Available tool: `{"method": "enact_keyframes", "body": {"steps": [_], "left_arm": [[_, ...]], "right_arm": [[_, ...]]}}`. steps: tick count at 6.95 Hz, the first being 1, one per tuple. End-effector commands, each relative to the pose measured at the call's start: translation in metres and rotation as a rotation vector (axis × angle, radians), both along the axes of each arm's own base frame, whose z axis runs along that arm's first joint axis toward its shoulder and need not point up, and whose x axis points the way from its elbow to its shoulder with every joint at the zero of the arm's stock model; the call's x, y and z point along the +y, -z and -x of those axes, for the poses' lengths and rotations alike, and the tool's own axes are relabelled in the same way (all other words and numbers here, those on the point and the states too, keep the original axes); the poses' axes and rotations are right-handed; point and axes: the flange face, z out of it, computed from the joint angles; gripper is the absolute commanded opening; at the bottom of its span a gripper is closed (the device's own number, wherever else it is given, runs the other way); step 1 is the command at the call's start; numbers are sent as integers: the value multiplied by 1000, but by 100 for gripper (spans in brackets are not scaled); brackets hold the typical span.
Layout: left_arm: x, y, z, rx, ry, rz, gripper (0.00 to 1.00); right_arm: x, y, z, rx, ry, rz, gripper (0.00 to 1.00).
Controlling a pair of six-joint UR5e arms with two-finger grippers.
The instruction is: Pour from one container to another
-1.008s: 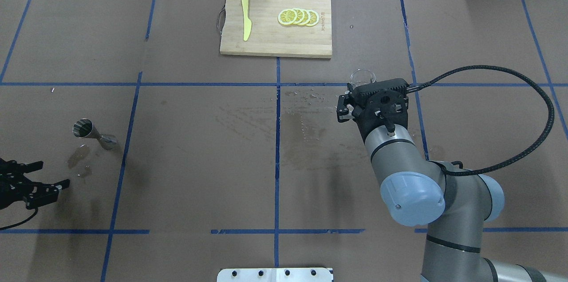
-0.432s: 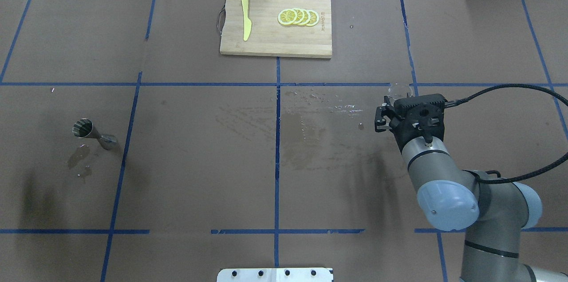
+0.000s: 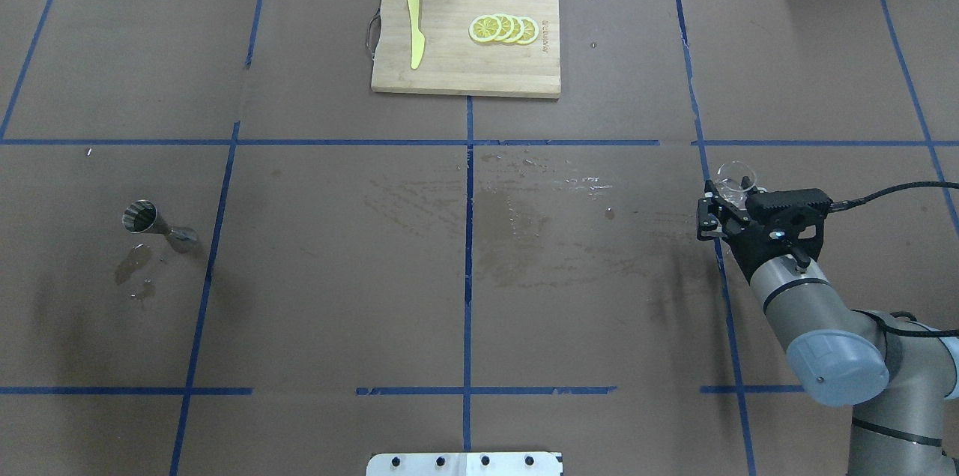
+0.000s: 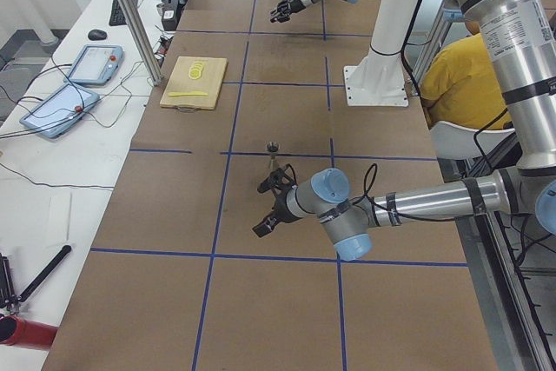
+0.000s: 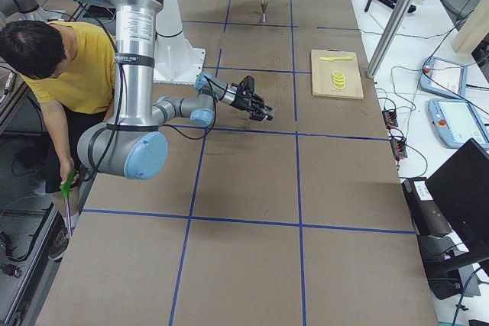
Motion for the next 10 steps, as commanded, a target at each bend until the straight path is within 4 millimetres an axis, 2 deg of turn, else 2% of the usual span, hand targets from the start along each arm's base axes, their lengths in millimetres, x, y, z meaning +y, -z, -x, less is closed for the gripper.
{"method": "enact_keyframes", "body": {"steps": [1,2,3,5,7,8,9,10], "left_arm": [[-4,2,4,11,-1,25,100],[-6,3,3,13,0,29,100],[-5,4,4,13,1,28,100],[-6,6,4,21,7,33,100],[-7,12,3,47,25,49,100],[-7,12,3,47,27,49,100],[-7,12,3,47,27,49,100],[-7,12,3,47,27,49,100]], "right_arm": [[19,-79,-3,-148,-20,-78,25],[22,-101,-4,-133,-28,-83,25],[23,-98,-3,-141,-24,-86,35],[37,-99,8,-134,12,-85,64],[44,-88,13,-148,35,-91,100],[45,-75,13,-169,46,-95,100],[52,-59,5,-181,86,-92,100],[65,-55,-42,-181,169,-52,100]]}}
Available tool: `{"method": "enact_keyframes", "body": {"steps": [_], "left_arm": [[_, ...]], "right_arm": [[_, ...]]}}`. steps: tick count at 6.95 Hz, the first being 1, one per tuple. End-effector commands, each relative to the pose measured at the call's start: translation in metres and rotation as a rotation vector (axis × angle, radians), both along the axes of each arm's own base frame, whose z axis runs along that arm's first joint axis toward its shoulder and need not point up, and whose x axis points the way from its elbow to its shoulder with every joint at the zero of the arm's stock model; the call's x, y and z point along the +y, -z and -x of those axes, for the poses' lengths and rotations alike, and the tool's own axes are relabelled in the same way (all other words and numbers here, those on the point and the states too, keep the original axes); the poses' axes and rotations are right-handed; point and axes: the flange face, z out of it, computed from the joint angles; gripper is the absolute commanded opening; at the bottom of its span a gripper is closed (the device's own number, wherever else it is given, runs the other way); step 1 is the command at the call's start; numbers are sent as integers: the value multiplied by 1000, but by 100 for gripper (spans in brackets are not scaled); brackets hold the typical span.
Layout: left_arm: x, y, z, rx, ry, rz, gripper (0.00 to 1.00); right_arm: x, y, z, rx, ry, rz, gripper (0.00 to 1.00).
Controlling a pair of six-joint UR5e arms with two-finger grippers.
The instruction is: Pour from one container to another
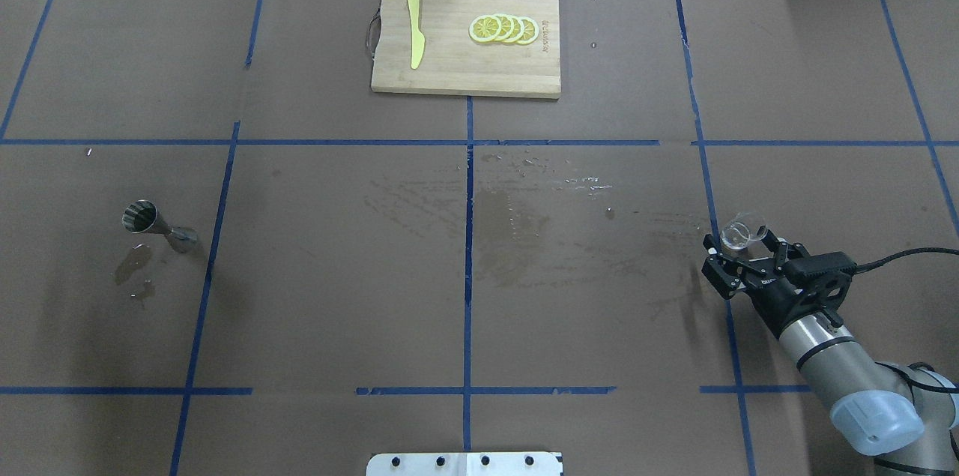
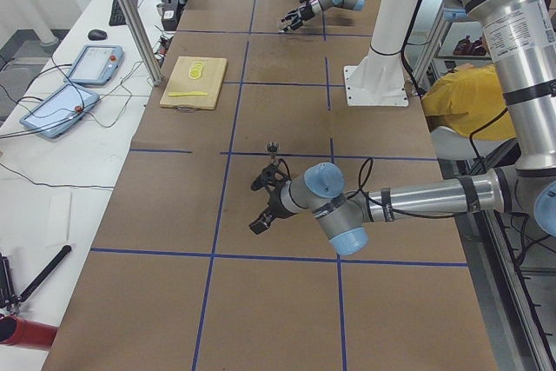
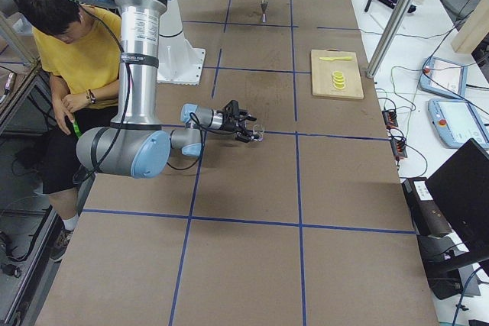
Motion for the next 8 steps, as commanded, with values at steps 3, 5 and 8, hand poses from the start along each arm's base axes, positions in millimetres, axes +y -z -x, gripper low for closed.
{"method": "enact_keyframes", "body": {"steps": [3,5,8], "left_arm": [[14,-7,2,34,-52,37,100],[24,-17,9,31,-48,79,100],[-22,-2,43,130,-41,301,100]], "right_arm": [[42,-7,-128,82,325,167,100],[4,-27,-196,7,433,384,100],[-76,-32,-357,101,514,422,100]]}}
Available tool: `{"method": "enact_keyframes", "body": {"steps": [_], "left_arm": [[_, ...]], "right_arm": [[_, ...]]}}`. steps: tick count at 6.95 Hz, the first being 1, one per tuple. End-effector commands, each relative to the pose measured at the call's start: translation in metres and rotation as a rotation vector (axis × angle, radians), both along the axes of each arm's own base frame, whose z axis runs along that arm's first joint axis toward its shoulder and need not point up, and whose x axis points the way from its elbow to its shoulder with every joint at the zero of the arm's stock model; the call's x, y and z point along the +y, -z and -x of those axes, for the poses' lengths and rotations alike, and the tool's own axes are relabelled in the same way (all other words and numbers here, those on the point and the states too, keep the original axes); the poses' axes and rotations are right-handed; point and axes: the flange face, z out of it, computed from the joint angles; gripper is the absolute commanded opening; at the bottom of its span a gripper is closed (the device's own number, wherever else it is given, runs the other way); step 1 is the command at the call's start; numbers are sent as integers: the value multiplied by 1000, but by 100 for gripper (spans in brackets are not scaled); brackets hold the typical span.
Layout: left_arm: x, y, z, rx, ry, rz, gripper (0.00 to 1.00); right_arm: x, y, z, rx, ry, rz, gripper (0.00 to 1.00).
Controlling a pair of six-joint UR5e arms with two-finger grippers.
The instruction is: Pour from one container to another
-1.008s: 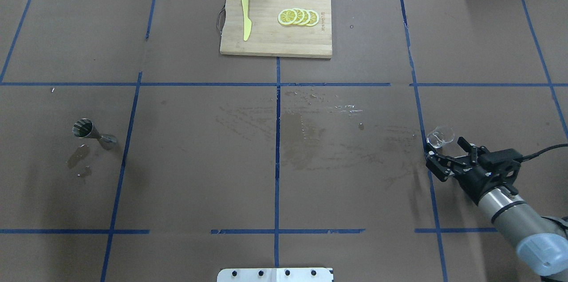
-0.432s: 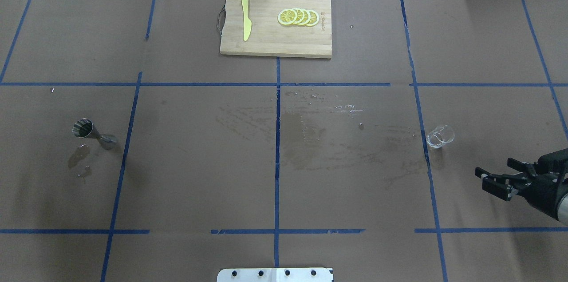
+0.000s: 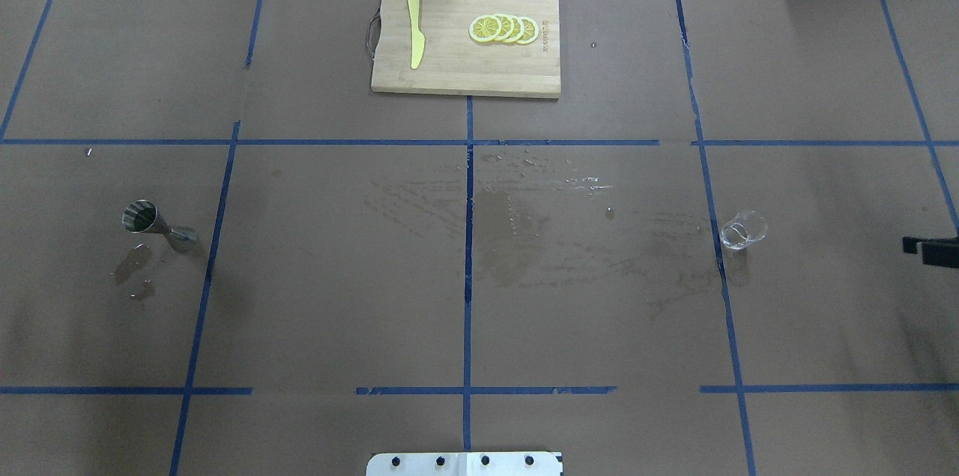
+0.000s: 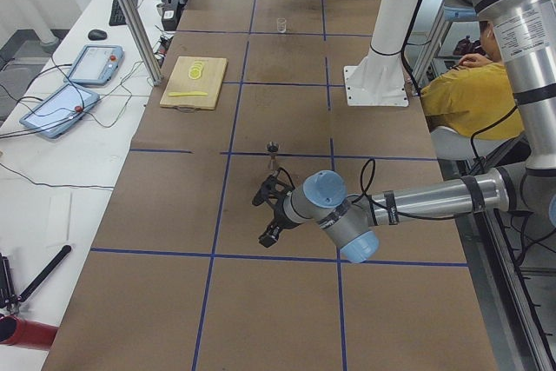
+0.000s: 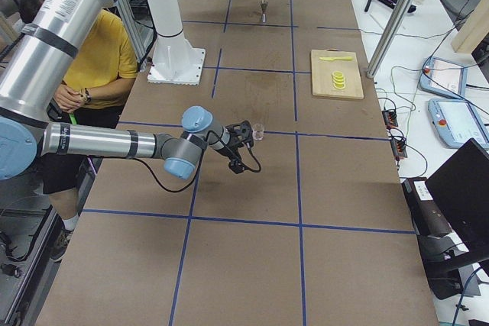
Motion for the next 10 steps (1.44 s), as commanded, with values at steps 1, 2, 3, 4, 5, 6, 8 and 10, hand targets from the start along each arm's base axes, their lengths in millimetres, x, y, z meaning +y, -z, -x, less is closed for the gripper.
{"method": "enact_keyframes", "body": {"steps": [1,2,3,4,5,6,8,10], "left_arm": [[-43,37,14,49,9,128,100],[-64,75,14,35,-12,197,100],[-93,87,41,-18,-42,221,100],[-106,90,73,-53,-65,289,100],[-89,67,98,-46,-20,361,100],[-52,30,87,-41,-44,438,100],[-57,48,86,-44,-45,298,100],[-65,28,74,-47,-76,332,100]], "right_arm": [[-52,8,-114,-29,72,63,100],[-63,6,-142,-18,126,80,100],[-76,4,-157,15,168,105,100],[-85,-4,-164,41,234,159,100],[-86,-5,-172,55,242,194,100],[-80,-13,-173,77,231,217,100],[-77,-34,-151,79,284,260,100],[-83,-37,-131,104,334,261,100]]}}
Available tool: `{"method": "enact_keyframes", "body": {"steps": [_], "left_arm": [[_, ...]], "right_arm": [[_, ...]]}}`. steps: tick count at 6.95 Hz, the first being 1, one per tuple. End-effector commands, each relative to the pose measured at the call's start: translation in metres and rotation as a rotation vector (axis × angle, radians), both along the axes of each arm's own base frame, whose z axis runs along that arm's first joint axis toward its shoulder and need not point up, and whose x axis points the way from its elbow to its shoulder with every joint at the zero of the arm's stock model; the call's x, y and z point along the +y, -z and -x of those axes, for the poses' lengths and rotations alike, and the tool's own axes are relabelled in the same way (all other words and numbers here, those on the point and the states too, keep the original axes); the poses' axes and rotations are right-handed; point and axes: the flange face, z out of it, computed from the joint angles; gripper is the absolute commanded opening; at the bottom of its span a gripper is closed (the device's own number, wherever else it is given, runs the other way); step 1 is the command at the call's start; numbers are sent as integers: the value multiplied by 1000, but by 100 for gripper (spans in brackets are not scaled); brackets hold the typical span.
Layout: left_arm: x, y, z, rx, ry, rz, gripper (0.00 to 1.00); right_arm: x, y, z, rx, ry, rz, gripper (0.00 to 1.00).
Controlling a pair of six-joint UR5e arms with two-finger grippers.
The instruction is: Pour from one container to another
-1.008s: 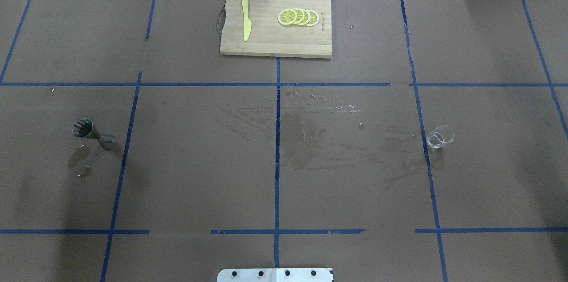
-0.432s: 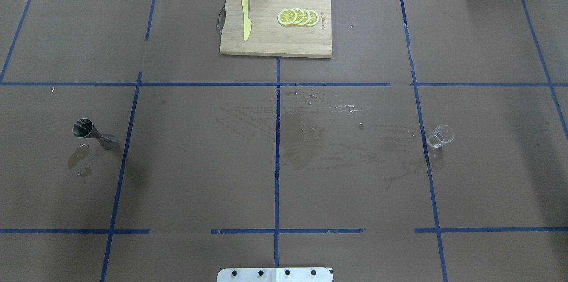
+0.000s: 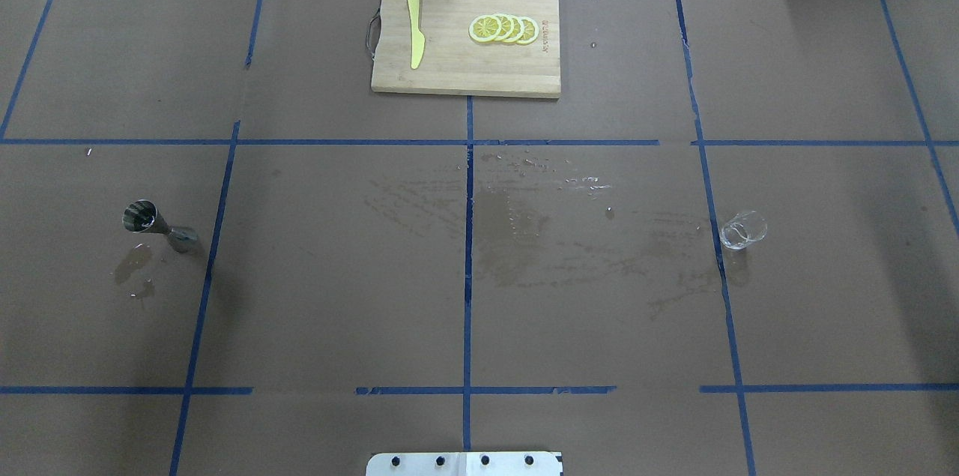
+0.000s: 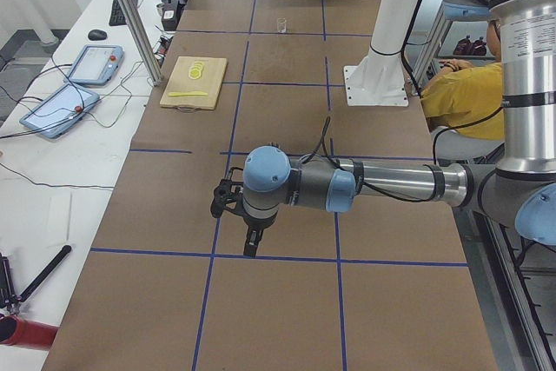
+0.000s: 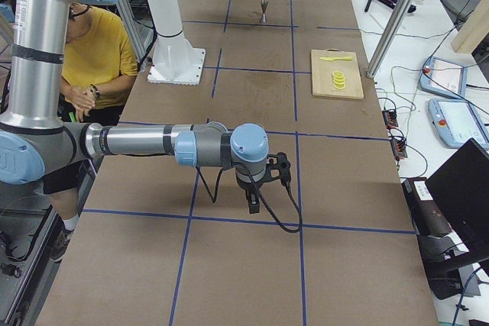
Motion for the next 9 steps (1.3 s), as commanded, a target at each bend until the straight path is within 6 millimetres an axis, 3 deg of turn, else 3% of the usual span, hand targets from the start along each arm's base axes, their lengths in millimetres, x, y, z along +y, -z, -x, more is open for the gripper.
{"method": "enact_keyframes", "body": {"steps": [1,2,4,6,9], "left_arm": [[-8,4,-28,3,-68,-12,100],[-3,5,-30,3,-73,-12,100],[-7,10,-37,-5,-88,73,100],[-24,21,-29,-120,-72,37,100],[-55,3,-29,-135,-73,60,100]], "right_arm": [[-9,6,33,6,46,22,100],[-23,18,48,11,35,39,100],[-22,34,47,32,38,1,100],[-20,54,43,32,30,-38,100],[-17,38,25,35,-16,6,100]]}}
